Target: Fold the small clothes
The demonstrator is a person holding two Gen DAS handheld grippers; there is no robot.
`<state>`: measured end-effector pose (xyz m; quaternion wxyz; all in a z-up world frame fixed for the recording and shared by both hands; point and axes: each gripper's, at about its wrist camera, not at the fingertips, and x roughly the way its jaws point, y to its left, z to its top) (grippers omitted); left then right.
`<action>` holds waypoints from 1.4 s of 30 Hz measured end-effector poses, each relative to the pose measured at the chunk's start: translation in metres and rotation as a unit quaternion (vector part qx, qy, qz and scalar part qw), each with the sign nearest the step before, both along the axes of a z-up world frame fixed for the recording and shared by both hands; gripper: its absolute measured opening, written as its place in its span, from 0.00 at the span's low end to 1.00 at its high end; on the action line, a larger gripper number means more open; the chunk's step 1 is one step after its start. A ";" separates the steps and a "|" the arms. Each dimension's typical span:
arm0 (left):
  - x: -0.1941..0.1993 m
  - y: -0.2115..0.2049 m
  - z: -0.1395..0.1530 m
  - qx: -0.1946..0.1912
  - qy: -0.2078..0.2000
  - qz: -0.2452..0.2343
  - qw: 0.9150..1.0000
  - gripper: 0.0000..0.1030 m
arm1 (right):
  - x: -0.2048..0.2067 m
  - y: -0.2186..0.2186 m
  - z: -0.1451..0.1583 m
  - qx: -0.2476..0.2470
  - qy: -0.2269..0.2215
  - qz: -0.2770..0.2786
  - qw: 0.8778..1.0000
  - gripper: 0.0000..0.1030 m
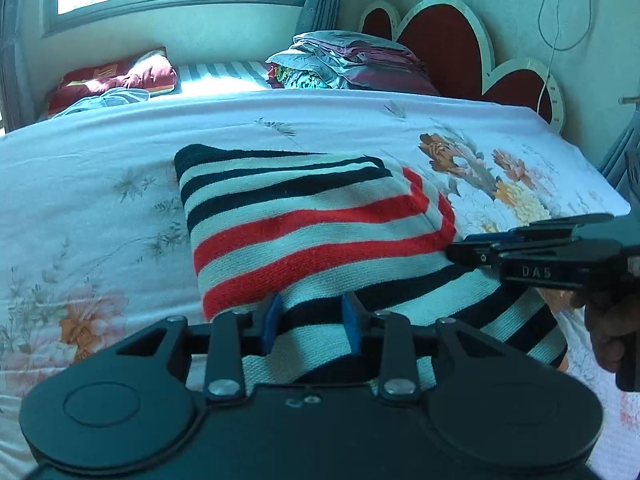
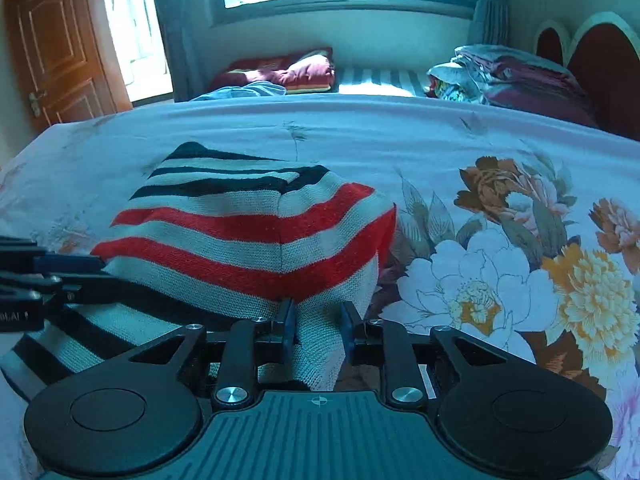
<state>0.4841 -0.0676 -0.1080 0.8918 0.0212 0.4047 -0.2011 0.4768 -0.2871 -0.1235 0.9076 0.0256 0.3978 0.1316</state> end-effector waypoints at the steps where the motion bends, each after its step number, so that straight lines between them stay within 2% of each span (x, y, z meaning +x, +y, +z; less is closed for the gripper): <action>1: 0.000 0.002 0.002 -0.004 0.006 0.002 1.000 0.31 | 0.001 0.000 0.001 0.000 0.002 -0.002 1.000 0.22; 5: -0.023 0.029 0.025 -0.051 0.000 0.014 0.999 0.26 | -0.022 -0.003 0.023 0.000 -0.032 0.002 0.999 0.22; 9: -0.053 0.039 0.022 -0.059 0.025 0.004 0.998 0.26 | -0.057 -0.005 0.044 0.031 -0.041 0.039 0.998 0.22; 11: -0.065 0.037 0.010 -0.050 0.044 0.003 0.998 0.26 | -0.069 0.000 0.038 0.023 -0.022 0.059 0.998 0.21; 13: -0.072 0.034 -0.006 -0.030 0.058 0.016 0.998 0.29 | -0.072 0.008 0.015 -0.038 0.009 0.060 0.997 0.22; 14: -0.074 0.037 -0.014 -0.036 0.063 0.027 0.997 0.29 | -0.070 0.008 -0.001 -0.049 0.027 0.058 0.997 0.22; 15: -0.074 0.041 -0.019 -0.048 0.064 0.040 0.996 0.30 | -0.070 0.002 -0.008 -0.023 0.030 0.045 0.998 0.22; 16: -0.075 0.043 -0.019 -0.054 0.065 0.048 0.995 0.30 | -0.070 -0.004 -0.011 -0.002 0.031 0.032 0.999 0.27; 19: -0.083 0.040 -0.009 -0.041 0.053 0.044 0.997 0.29 | -0.075 -0.004 -0.001 -0.004 0.016 0.023 1.000 0.28; 21: -0.094 0.040 -0.001 -0.034 0.042 0.042 0.998 0.28 | -0.089 -0.006 0.013 -0.005 -0.014 0.020 1.000 0.28; 24: -0.110 0.044 0.010 -0.048 0.027 0.044 0.998 0.26 | -0.113 -0.005 0.032 0.009 -0.048 0.031 0.998 0.27; 25: -0.113 0.043 0.013 -0.057 0.022 0.042 0.997 0.26 | -0.119 -0.003 0.035 0.008 -0.054 0.038 0.998 0.23; 27: -0.116 0.037 0.013 -0.055 0.017 0.034 0.998 0.25 | -0.123 0.006 0.033 0.002 -0.052 0.059 0.997 0.12; 30: -0.107 0.030 -0.003 -0.062 0.043 0.027 0.997 0.25 | -0.116 0.014 0.014 -0.025 -0.025 0.061 0.998 0.11; 32: -0.098 0.026 -0.022 -0.058 0.085 0.029 0.994 0.25 | -0.111 0.014 -0.001 -0.043 0.002 0.057 0.997 0.11; 33: -0.098 0.027 -0.031 -0.066 0.092 0.034 0.993 0.25 | -0.112 0.013 -0.006 -0.051 0.005 0.056 0.997 0.11; 36: -0.105 0.030 -0.025 -0.074 0.085 0.034 0.993 0.25 | -0.114 0.011 -0.004 -0.050 0.001 0.056 0.997 0.11; 38: -0.115 0.039 -0.011 -0.093 0.053 0.037 0.994 0.27 | -0.119 -0.001 0.010 -0.014 -0.020 0.033 0.999 0.11; 39: -0.118 0.044 -0.005 -0.099 0.039 0.046 0.993 0.30 | -0.120 -0.008 0.016 0.005 -0.029 0.017 0.999 0.19; 40: -0.119 0.051 -0.002 -0.110 0.029 0.054 0.992 0.30 | -0.118 -0.015 0.021 0.017 -0.030 0.001 0.999 0.37; 42: -0.114 0.060 -0.001 -0.135 0.021 0.070 0.988 0.30 | -0.107 -0.025 0.024 0.049 -0.025 -0.009 0.998 0.38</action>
